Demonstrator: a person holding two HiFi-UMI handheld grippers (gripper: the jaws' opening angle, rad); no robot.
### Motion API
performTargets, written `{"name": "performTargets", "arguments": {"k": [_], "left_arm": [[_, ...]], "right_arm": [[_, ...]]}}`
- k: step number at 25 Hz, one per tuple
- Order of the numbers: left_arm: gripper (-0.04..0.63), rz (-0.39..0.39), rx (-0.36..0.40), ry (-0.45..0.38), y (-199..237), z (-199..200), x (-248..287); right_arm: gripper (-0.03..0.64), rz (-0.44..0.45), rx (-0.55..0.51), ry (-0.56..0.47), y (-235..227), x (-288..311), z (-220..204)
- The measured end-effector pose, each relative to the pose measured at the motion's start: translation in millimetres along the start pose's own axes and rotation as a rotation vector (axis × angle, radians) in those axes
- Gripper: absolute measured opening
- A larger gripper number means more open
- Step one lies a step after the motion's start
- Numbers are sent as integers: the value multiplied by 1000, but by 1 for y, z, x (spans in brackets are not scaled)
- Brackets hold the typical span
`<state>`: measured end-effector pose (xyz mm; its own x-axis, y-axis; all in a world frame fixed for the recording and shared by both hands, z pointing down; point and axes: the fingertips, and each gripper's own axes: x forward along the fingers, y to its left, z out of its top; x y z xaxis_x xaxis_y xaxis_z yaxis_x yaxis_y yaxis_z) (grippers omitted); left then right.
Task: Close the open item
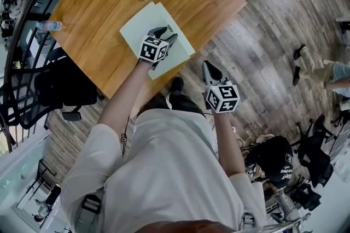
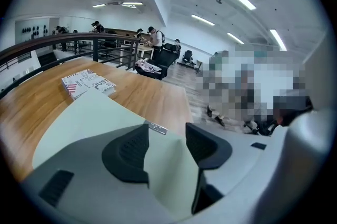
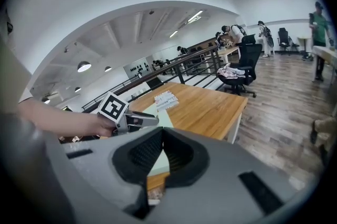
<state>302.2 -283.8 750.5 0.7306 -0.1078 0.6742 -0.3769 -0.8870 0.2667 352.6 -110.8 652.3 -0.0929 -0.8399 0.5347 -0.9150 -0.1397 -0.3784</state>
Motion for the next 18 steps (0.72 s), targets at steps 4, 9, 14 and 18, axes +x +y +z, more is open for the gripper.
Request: {"name": "performTargets", "arguments": {"k": [4, 9, 14, 18], "left_arm": [[215, -11, 16, 34, 2, -6, 17], [218, -27, 27, 77, 2, -15, 37], [218, -36, 43, 122, 5, -20, 54], [218, -44, 48, 190, 5, -28, 66]], "right_arm": [[3, -7, 18, 6, -5, 3, -6], [3, -21, 39, 19, -14, 2, -15], [3, -33, 55, 23, -21, 3, -20], [3, -41, 68, 29, -27, 1, -24]]}}
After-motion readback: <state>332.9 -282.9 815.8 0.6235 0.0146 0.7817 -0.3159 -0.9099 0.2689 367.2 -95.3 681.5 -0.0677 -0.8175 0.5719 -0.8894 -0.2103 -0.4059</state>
